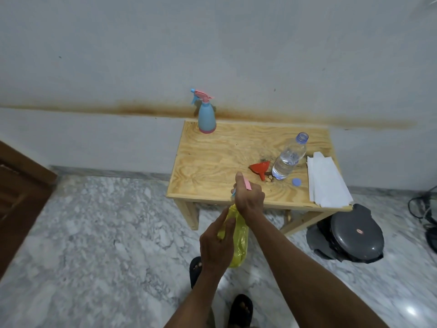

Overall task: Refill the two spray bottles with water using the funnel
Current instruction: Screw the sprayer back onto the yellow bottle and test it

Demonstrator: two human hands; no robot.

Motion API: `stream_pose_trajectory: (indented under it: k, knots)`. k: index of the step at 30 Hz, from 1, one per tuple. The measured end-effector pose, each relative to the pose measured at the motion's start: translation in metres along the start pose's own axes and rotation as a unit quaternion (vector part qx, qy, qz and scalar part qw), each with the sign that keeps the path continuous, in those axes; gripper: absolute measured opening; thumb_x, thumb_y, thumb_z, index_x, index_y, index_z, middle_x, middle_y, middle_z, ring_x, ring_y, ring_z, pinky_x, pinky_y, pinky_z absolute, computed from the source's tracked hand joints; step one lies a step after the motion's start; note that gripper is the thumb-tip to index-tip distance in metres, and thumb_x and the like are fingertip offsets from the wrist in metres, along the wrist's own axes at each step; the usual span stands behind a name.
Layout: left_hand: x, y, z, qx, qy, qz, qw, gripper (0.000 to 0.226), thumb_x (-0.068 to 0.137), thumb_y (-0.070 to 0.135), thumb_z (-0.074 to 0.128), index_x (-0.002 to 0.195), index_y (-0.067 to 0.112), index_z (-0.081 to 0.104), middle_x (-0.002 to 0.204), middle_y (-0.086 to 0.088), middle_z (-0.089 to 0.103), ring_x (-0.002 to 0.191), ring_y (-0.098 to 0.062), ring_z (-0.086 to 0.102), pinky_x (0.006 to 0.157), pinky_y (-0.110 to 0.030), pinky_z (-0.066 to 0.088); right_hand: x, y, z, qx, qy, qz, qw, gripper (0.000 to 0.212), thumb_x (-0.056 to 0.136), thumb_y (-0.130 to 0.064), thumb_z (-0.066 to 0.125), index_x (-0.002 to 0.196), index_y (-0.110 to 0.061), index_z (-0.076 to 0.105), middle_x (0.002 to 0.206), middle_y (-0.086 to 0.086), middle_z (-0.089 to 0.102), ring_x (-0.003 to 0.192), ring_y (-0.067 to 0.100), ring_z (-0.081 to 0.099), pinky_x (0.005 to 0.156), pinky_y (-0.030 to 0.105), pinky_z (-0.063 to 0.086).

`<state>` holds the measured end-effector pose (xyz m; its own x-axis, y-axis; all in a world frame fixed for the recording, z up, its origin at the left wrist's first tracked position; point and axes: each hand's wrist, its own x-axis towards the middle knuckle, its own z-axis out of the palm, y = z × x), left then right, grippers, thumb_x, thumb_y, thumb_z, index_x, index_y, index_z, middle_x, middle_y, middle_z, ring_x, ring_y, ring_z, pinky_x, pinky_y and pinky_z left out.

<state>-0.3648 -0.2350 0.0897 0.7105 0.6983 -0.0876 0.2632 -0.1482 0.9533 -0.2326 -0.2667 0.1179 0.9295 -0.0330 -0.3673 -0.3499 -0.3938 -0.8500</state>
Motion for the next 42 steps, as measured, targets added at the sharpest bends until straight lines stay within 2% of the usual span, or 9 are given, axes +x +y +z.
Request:
stream_pose_trajectory:
  k: [5, 11, 17, 23, 29, 33, 36, 38, 42]
  knots:
    - [-0.001, -0.011, -0.004, 0.022, -0.008, 0.028, 0.999, 0.046, 0.086, 0.063, 0.056, 0.129, 0.047, 0.061, 0.095, 0.001, 0.077, 0.082, -0.019, 0.072, 0.071, -0.035, 0.059, -0.002, -0.001, 0.007, -0.010, -0.009, 0.012, 1.000, 0.074, 0.075, -0.078, 0.036, 0.078, -0.014, 0.072, 0.092, 0.011, 0.073, 0.092, 0.032, 0.065, 0.089, 0.045, 0.052]
    - [-0.003, -0.010, -0.005, 0.025, -0.027, -0.017, 0.999, 0.034, 0.094, 0.044, 0.063, 0.128, 0.045, 0.063, 0.097, 0.016, 0.071, 0.094, -0.003, 0.069, 0.081, -0.040, 0.060, 0.002, 0.009, 0.016, -0.038, -0.003, 0.034, 0.999, 0.076, 0.073, -0.080, 0.035, 0.083, -0.013, 0.068, 0.097, 0.016, 0.072, 0.092, 0.037, 0.066, 0.089, 0.050, 0.053]
    - [-0.003, -0.008, -0.002, 0.009, -0.019, -0.024, 0.999, 0.042, 0.088, 0.060, 0.059, 0.127, 0.043, 0.064, 0.108, 0.008, 0.075, 0.099, -0.005, 0.070, 0.084, -0.039, 0.060, 0.001, 0.001, 0.008, -0.047, -0.017, 0.024, 0.998, 0.074, 0.075, -0.075, 0.034, 0.079, -0.012, 0.072, 0.090, 0.013, 0.074, 0.089, 0.034, 0.065, 0.089, 0.047, 0.052]
    - [-0.007, -0.007, -0.003, 0.023, 0.026, -0.004, 0.999, 0.042, 0.092, 0.050, 0.060, 0.130, 0.032, 0.066, 0.101, 0.003, 0.075, 0.090, -0.010, 0.070, 0.074, -0.032, 0.059, -0.003, -0.007, 0.013, -0.051, -0.062, -0.007, 0.997, 0.069, 0.079, -0.071, 0.037, 0.075, -0.011, 0.070, 0.093, 0.014, 0.074, 0.093, 0.035, 0.065, 0.092, 0.049, 0.050]
    - [-0.007, -0.002, -0.013, 0.035, 0.061, 0.001, 0.998, 0.045, 0.092, 0.054, 0.058, 0.128, 0.029, 0.068, 0.094, 0.012, 0.069, 0.085, 0.001, 0.065, 0.072, -0.020, 0.052, -0.007, -0.012, 0.032, -0.073, -0.091, -0.037, 0.992, 0.071, 0.078, -0.073, 0.036, 0.071, -0.009, 0.067, 0.084, 0.017, 0.072, 0.084, 0.037, 0.066, 0.085, 0.050, 0.053]
    - [-0.004, -0.005, -0.013, 0.024, 0.057, -0.017, 0.998, 0.043, 0.092, 0.056, 0.060, 0.128, 0.033, 0.068, 0.092, 0.011, 0.072, 0.085, -0.005, 0.069, 0.071, -0.030, 0.057, -0.007, -0.013, 0.033, -0.080, -0.098, -0.028, 0.992, 0.073, 0.078, -0.075, 0.033, 0.083, -0.012, 0.070, 0.096, 0.017, 0.073, 0.096, 0.038, 0.063, 0.093, 0.049, 0.048]
    - [-0.003, -0.006, -0.009, 0.013, 0.035, -0.038, 0.999, 0.034, 0.093, 0.040, 0.066, 0.127, 0.035, 0.067, 0.093, 0.027, 0.067, 0.091, 0.010, 0.066, 0.078, -0.026, 0.058, -0.007, -0.013, 0.024, -0.086, -0.083, -0.020, 0.993, 0.071, 0.080, -0.073, 0.032, 0.078, -0.013, 0.071, 0.097, 0.015, 0.073, 0.097, 0.037, 0.062, 0.094, 0.047, 0.048]
    - [-0.002, -0.006, -0.005, 0.014, 0.009, -0.045, 0.999, 0.032, 0.093, 0.039, 0.066, 0.125, 0.039, 0.067, 0.088, 0.031, 0.065, 0.089, 0.016, 0.064, 0.078, -0.024, 0.057, -0.005, -0.012, 0.014, -0.084, -0.064, -0.003, 0.994, 0.074, 0.080, -0.073, 0.031, 0.086, -0.012, 0.073, 0.103, 0.016, 0.072, 0.102, 0.037, 0.061, 0.096, 0.047, 0.047]
    - [-0.001, -0.002, 0.007, 0.004, -0.044, -0.036, 0.998, 0.034, 0.094, 0.040, 0.065, 0.128, 0.038, 0.066, 0.104, 0.022, 0.070, 0.098, 0.012, 0.065, 0.083, -0.021, 0.056, 0.006, -0.006, -0.008, -0.085, -0.014, 0.022, 0.996, 0.071, 0.091, -0.066, 0.039, 0.107, -0.004, 0.070, 0.113, 0.017, 0.068, 0.106, 0.038, 0.058, 0.095, 0.044, 0.047]
